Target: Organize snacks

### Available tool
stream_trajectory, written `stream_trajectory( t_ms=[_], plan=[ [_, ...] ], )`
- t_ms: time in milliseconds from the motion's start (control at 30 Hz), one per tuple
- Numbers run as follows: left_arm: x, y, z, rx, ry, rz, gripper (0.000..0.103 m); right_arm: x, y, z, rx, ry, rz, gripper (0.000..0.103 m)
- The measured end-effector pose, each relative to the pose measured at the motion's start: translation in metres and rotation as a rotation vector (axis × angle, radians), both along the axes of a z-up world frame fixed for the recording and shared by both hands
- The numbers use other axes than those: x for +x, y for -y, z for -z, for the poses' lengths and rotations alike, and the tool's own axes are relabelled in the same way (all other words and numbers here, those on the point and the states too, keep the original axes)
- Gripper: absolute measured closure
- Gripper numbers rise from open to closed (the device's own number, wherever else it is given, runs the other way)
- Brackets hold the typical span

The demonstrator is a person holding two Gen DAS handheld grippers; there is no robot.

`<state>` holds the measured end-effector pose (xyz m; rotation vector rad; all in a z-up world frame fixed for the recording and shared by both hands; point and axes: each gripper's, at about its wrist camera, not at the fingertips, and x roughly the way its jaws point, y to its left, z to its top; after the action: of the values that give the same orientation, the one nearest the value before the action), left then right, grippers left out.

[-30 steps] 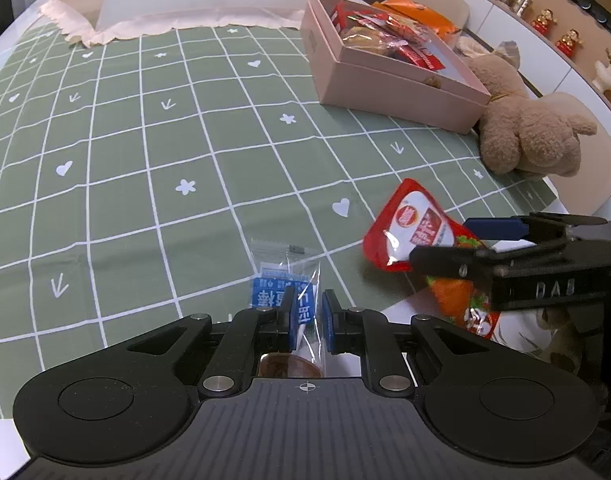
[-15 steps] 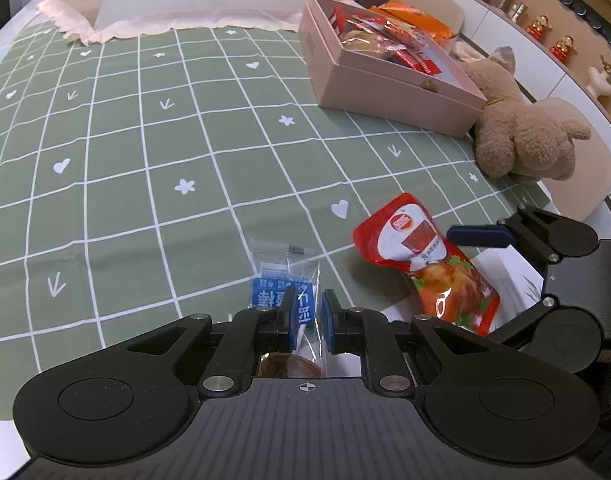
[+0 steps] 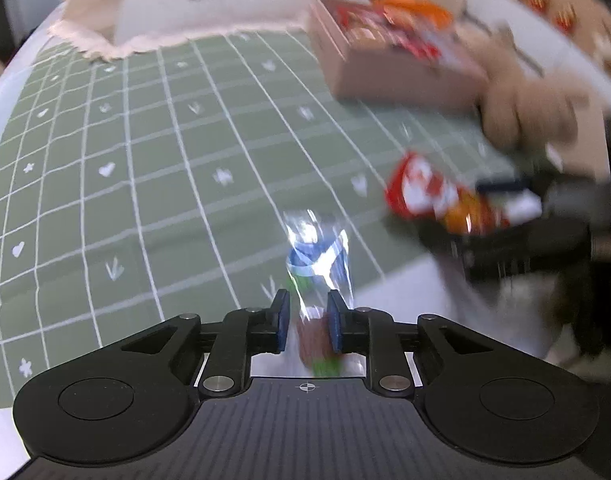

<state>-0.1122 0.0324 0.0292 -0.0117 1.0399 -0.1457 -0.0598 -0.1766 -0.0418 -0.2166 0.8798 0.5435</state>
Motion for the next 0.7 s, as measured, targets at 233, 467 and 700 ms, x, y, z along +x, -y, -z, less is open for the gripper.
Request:
stream_trajectory(
  t_ms=[233,467,700],
  plan=[
    [-0.007,0.024,0.001,0.113,0.014,0.101,0.077,-0.003,0.001,0.0,0.008,0.015,0.012,0.005],
    [-0.01,0.027,0.002,0.107,-0.009,0.128,0.074,-0.008,0.006,0.003,0.019,0.028,0.024,0.0],
    [-0.007,0.024,0.007,0.073,-0.002,0.106,0.059,-0.013,0.008,0.005,0.039,0.058,0.037,0.0]
  ],
)
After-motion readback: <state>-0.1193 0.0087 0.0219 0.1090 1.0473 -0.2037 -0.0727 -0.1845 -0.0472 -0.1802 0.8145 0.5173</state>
